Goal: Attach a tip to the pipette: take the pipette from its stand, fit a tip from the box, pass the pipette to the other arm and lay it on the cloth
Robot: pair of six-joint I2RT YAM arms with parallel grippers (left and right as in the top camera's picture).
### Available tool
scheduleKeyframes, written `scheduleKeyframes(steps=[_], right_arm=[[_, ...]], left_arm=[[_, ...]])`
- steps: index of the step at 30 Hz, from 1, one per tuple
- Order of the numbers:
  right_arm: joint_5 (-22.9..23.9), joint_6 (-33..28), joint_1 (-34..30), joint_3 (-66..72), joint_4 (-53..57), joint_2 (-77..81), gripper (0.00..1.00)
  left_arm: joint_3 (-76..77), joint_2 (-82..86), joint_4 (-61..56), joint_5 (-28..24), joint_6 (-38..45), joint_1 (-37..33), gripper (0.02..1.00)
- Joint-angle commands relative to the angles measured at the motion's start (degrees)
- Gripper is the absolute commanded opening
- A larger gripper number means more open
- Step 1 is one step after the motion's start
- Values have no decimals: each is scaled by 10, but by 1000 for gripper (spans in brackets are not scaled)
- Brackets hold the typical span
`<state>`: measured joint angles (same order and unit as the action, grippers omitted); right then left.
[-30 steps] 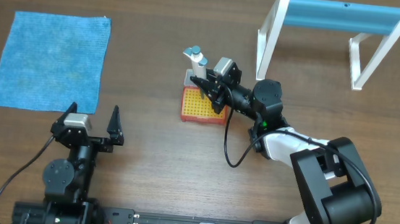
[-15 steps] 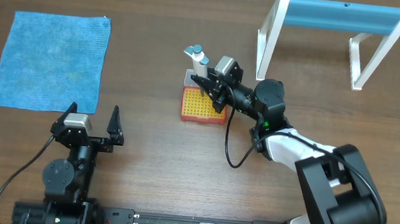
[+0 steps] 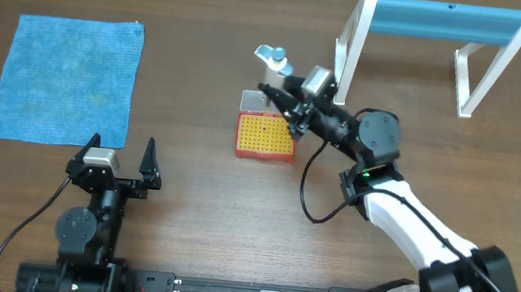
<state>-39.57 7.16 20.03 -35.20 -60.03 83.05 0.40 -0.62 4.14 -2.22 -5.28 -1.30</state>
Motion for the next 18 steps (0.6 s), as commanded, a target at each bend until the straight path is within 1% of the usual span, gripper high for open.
scheduleKeyframes(steps=[1,3,5,7,9,11,14,18], right_arm=[[-22,65,-11,-43,1,-57,84],[-38,84,-15,-70,38,-79,77],[-53,87,-19,-101,109,-94,77],[-80,87,-23,-135,189,-102,73],[-116,87,-31,-157,228,-101,77],[-146,90,-42,-169,240,-101,77],[-158,123,-56,-173,240,-101,82],[-188,155,-64,-173,241,-100,77]], left_arm=[[-1,4,4,-11,-3,3,998],[-1,4,3,-11,-3,3,998],[-1,4,4,-11,-3,3,998],[-1,4,3,-11,-3,3,998],[-1,4,4,-11,-3,3,998],[-1,4,4,-11,-3,3,998],[-1,4,4,-11,-3,3,998],[-1,4,3,-11,-3,3,998]])
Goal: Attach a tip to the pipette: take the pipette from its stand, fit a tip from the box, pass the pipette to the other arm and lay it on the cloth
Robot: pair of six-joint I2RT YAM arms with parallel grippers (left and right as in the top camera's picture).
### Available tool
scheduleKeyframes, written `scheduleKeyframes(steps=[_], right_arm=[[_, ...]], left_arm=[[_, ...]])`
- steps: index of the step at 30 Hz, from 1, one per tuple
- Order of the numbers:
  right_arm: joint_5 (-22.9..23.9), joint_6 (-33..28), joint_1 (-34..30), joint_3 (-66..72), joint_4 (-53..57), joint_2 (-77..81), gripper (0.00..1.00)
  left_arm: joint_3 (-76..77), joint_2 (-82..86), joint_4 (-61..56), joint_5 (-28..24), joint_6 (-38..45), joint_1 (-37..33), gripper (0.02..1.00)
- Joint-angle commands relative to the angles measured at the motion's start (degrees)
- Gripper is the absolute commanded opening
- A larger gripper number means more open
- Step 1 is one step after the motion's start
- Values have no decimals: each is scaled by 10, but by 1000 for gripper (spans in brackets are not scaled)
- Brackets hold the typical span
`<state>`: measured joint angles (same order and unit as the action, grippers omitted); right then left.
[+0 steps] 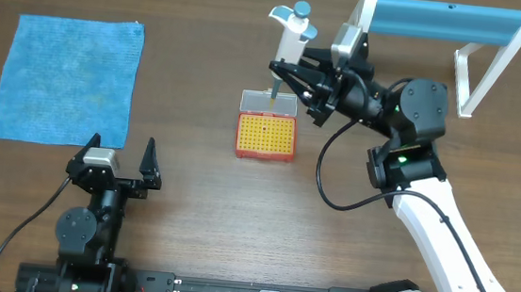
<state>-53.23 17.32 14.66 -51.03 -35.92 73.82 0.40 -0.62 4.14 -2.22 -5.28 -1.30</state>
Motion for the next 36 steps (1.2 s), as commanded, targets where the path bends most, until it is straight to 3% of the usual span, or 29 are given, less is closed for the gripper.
scheduleKeyframes(steps=[1,8,17,21,29,33,36], right_arm=[[-51,63,-10,-15,2,-5,77],[-48,121,-10,-15,-4,1,77],[3,224,-19,-15,-57,1,77],[3,243,-19,-15,-73,1,77],[0,242,-19,-15,-81,1,77],[-15,243,-19,-15,-97,1,77],[-26,242,-19,-15,-97,1,77]], left_arm=[[-1,4,3,-11,-3,3,998],[-1,4,3,-11,-3,3,998],[-1,4,-7,-12,-3,3,998],[-1,4,-69,-142,-97,3,998],[-1,4,-302,-447,-125,3,996],[0,2,-316,-405,-253,1,996],[8,-15,-277,-416,-336,2,996]])
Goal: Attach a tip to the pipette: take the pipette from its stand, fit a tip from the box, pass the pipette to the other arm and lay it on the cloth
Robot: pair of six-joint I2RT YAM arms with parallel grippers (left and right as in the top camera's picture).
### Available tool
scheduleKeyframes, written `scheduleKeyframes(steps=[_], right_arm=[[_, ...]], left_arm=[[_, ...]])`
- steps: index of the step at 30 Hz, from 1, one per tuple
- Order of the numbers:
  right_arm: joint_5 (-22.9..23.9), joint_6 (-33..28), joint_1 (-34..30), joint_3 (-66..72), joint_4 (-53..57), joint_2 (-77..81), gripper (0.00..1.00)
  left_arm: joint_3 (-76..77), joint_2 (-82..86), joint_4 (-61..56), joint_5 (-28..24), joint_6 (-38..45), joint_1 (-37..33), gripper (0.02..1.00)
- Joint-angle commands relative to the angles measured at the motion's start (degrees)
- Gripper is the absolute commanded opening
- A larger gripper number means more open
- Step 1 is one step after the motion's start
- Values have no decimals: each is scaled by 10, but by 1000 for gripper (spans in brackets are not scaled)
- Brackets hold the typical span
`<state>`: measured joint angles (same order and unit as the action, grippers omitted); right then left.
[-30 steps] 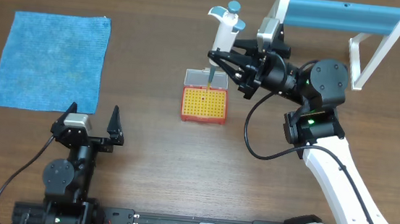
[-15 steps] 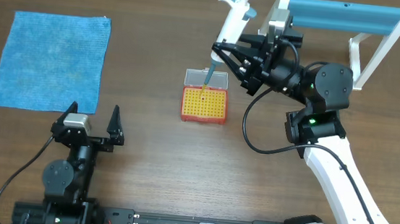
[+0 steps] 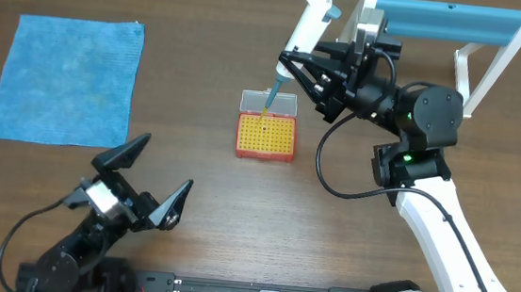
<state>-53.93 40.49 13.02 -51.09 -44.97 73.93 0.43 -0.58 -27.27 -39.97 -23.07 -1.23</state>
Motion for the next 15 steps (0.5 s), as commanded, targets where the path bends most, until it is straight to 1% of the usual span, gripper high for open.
scheduleKeyframes(steps=[1,2,5,7,9,11,14,15], right_arm=[[-24,11,-2,-14,-6,0,77],[-28,11,-2,-14,-6,0,77],[-45,10,-3,-14,-6,0,80],[-58,10,-3,-14,-6,0,77],[-71,11,-2,-14,-6,0,77],[-84,11,-2,-14,-6,0,77],[-105,11,-2,-14,-6,0,77],[-115,11,-2,-14,-6,0,77]], left_arm=[[10,-23,43,-39,-185,1,996],[15,-36,43,-38,-223,1,996],[43,-71,43,-40,-285,1,996],[75,-104,44,-50,-302,1,993],[122,-155,46,-76,-303,1,996],[173,-219,46,-112,-303,1,996],[276,-342,45,-195,-303,1,998],[320,-391,44,-231,-303,1,996]])
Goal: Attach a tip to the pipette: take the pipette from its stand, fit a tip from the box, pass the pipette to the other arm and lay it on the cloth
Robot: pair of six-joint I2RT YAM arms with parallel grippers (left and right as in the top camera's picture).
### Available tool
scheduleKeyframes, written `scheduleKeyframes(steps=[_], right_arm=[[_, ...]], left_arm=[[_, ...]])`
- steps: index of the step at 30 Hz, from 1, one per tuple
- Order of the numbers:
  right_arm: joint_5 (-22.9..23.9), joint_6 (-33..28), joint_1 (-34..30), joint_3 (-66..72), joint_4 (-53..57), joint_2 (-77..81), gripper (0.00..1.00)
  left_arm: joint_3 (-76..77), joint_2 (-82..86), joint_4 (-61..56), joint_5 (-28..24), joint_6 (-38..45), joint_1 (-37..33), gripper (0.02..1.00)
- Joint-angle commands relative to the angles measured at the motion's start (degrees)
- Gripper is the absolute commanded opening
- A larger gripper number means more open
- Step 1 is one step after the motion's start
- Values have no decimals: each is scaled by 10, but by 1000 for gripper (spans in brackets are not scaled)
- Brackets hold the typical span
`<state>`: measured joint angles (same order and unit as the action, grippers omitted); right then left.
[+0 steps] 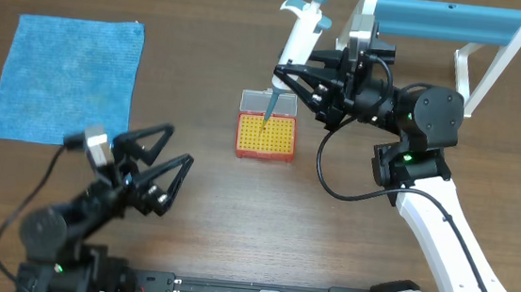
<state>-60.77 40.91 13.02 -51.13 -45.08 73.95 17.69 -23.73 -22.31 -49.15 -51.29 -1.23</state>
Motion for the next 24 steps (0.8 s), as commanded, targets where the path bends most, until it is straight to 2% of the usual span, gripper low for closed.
scheduleKeyframes(steps=[1,4,7,9,16,19,24], right_arm=[[-57,7,-2,-14,-5,0,77],[-85,21,-2,-14,-4,0,77],[-114,46,3,-13,3,0,77],[-124,57,10,-13,21,0,75],[-150,86,53,-13,73,15,77],[-149,85,72,-13,73,21,77],[-149,77,87,-13,49,35,77]], left_arm=[[187,-204,-12,-170,-21,1,996],[283,-307,-28,-270,-21,1,996],[346,-385,-28,-319,-21,7,996],[367,-422,-46,-311,-25,22,996],[409,-482,-256,-308,-30,97,996],[409,-481,-283,-309,-39,124,996],[408,-483,-281,-306,-38,129,996]])
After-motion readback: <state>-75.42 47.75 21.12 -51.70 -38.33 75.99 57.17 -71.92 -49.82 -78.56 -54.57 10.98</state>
